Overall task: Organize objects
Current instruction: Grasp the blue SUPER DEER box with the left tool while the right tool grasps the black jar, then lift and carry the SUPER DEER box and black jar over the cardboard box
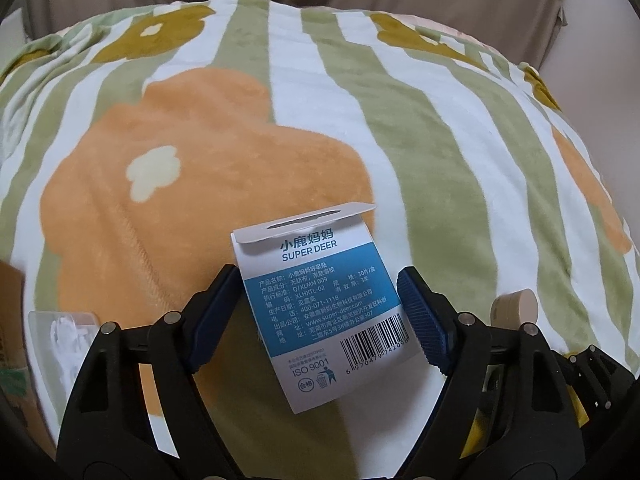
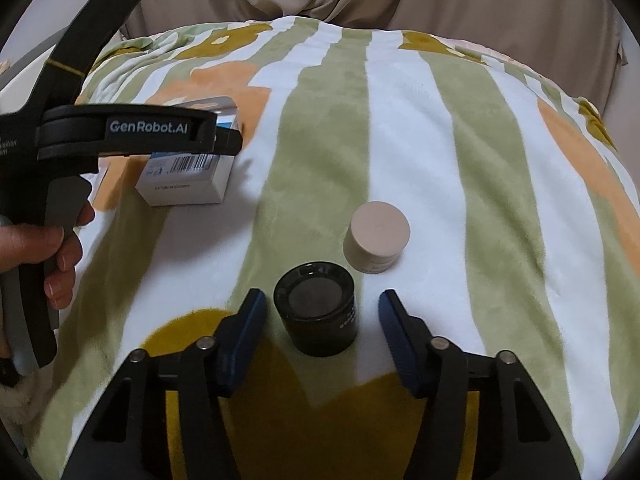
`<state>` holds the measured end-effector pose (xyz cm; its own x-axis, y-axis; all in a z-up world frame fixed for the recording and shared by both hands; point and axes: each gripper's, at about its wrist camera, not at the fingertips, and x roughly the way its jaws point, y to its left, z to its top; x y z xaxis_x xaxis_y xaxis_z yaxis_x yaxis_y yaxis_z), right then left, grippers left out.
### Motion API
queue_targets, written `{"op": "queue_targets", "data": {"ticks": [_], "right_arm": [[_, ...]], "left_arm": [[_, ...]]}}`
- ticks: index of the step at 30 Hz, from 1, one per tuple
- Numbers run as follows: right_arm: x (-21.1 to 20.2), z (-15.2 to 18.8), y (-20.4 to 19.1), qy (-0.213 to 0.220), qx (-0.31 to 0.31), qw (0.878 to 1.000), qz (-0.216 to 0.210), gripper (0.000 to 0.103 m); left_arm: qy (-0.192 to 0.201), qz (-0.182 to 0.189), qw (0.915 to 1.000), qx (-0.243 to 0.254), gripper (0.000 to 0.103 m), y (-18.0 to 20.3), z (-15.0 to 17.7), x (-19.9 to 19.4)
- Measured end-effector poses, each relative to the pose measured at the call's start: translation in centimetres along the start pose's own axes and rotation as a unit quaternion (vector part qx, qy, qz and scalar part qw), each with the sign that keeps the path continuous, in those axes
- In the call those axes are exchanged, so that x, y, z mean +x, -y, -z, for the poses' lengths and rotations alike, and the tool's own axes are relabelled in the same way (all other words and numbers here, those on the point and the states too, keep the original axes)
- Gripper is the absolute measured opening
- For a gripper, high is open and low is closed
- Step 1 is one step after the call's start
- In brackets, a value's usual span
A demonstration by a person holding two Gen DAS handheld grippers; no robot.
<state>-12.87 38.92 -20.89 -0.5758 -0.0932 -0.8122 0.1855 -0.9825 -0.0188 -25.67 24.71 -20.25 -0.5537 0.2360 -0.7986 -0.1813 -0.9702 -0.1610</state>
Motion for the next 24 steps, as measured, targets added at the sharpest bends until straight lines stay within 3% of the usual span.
{"op": "queue_targets", "data": {"ticks": [8,24], "right_arm": [[0.2,-0.1,0.4,-0.001,0.017,1.000,0.001,0.033],[-0.5,-0.2,0.2,0.004,0.019,1.000,0.003,0.033]], "left_arm": [[0.000,0.008,1.0000,-0.001,0.076,-0.2,0.0,-0.2],[0.000,0.027,0.9996,0.006,0.073,-0.2,0.2,-1.5]]}}
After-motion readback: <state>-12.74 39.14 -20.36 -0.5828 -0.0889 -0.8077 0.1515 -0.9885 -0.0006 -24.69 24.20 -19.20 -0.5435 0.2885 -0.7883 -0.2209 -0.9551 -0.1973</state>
